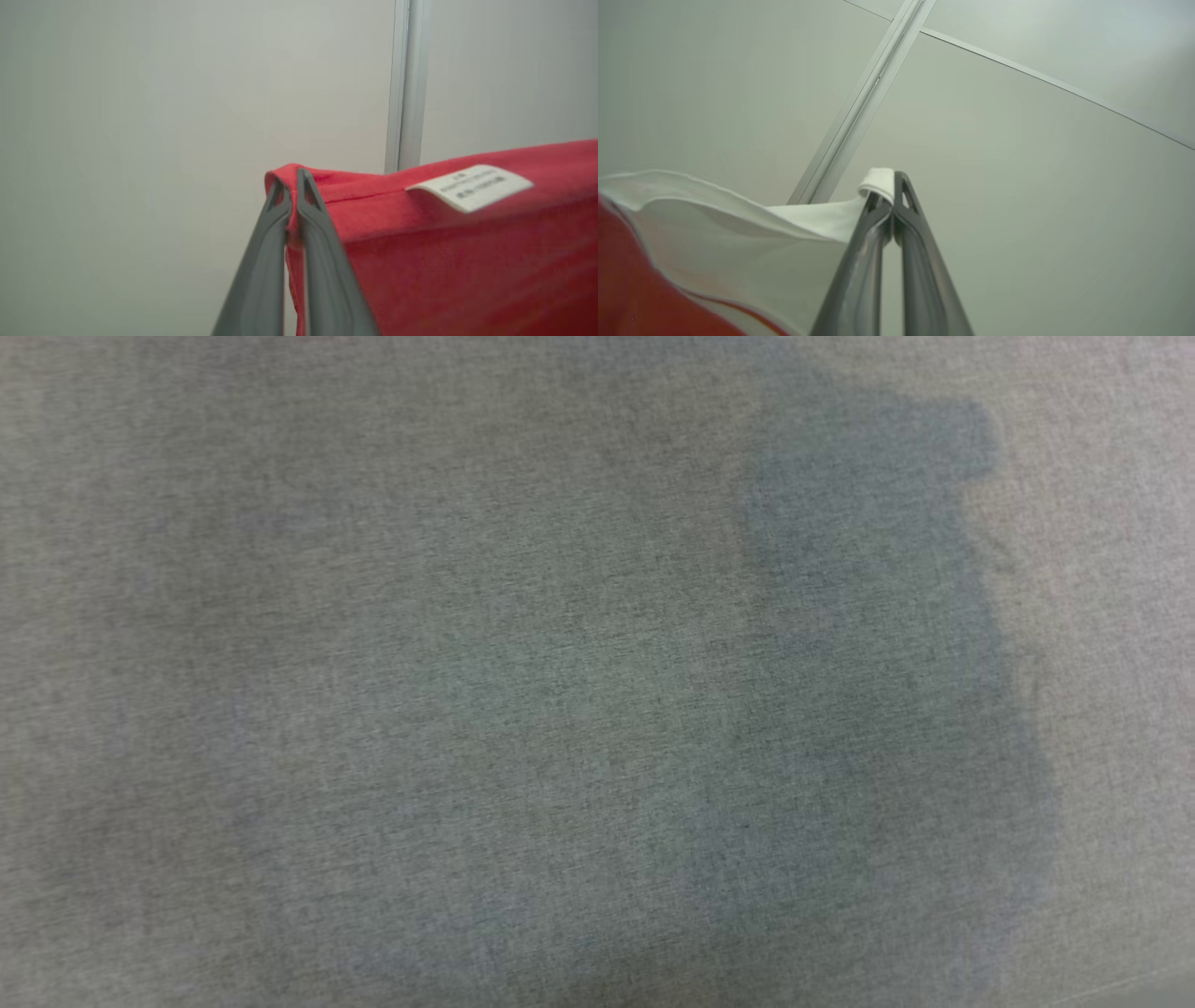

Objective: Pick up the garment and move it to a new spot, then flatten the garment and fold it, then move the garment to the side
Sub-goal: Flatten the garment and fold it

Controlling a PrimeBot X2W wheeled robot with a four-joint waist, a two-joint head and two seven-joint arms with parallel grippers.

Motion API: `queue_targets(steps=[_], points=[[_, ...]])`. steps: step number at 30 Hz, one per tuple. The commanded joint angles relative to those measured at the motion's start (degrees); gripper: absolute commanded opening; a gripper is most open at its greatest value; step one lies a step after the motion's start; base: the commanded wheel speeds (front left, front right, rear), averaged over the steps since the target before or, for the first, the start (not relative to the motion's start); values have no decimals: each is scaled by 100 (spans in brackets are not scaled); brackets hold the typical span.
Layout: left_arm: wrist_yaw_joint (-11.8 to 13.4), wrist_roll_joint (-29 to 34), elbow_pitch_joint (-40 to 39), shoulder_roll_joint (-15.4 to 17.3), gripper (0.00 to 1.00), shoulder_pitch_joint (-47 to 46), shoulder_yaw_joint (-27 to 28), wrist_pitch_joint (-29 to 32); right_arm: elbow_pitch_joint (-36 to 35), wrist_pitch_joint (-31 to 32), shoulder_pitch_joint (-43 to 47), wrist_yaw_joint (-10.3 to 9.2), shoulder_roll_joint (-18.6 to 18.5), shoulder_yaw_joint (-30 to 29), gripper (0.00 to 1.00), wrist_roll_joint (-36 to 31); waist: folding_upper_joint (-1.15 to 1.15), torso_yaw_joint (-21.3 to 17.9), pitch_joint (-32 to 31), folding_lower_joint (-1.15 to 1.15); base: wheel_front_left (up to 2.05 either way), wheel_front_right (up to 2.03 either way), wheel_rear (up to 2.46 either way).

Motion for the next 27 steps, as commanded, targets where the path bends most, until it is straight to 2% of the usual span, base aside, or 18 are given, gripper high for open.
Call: queue_targets(steps=[1,5,9,14,19,21,27], points=[[-9,37,26,15,0,283,-12,-123,-90,-10,369,0,0,48,0,88,0,-36,42,1,0,0,0],[31,21,112,-8,0,1196,-13,-421,-309,-8,1567,-1,59,243,0,356,0,-95,6,1,0,0,0],[112,-133,262,-235,0,2506,-22,-721,-163,26,3075,-1,257,442,0,833,0,-26,-304,1,0,0,0],[275,-400,209,-532,0,4209,9,-883,-297,533,4911,-1,455,326,0,1376,0,88,-907,1,0,0,0],[410,-587,-68,-758,0,5714,-86,-780,-699,1485,6470,0,755,-131,0,1573,0,243,-1513,1,0,0,0],[460,-625,-193,-877,0,6231,-222,-659,-878,2189,7115,0,982,-358,0,1643,0,318,-1731,1,0,0,0],[721,-660,-567,-1098,0,7226,-502,-239,-2236,3886,8516,0,1530,-920,0,1465,0,539,-2126,1,0,0,0]])
